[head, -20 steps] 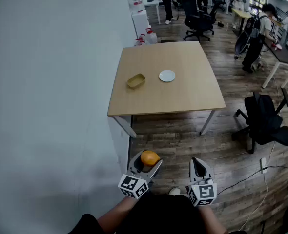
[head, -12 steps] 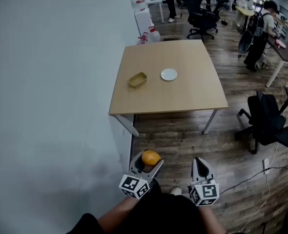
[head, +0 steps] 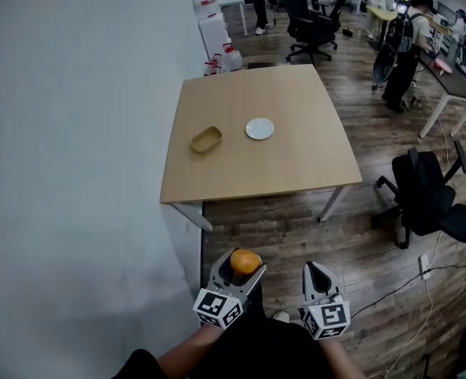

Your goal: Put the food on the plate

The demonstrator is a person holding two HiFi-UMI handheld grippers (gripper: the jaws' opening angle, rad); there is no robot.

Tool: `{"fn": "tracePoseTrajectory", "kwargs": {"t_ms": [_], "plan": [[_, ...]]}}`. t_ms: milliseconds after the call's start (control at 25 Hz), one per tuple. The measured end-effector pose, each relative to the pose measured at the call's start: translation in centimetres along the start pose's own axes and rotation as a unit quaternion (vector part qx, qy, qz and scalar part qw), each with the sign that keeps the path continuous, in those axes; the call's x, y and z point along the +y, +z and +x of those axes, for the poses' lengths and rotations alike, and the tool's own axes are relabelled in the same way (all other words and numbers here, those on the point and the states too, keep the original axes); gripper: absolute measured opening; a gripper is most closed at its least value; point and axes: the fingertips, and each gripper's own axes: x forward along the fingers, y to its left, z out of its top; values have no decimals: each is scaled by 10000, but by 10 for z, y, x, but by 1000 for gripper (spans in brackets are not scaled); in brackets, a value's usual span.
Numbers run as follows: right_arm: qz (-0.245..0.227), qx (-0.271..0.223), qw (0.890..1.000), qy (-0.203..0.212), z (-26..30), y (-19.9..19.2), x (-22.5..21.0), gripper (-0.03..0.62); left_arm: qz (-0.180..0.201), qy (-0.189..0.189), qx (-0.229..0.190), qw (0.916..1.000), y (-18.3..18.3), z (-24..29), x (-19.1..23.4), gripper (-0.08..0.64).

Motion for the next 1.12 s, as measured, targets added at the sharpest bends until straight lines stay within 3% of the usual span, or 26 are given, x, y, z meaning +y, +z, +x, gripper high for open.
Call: {"fn": "tracePoseTrajectory", "kwargs": {"t_ms": [320, 600, 1120], "plan": [[-234, 296, 9992, -157, 87, 25, -16, 60, -164, -233, 80, 9996, 12, 75, 63, 327], [-146, 536, 9983, -201, 162, 46, -21, 60, -289, -397, 227, 9985, 24, 115, 117, 327], [-348, 448, 9961, -670, 266, 82, -18, 60, -332, -719, 207, 9966, 56, 170, 207, 327]]}}
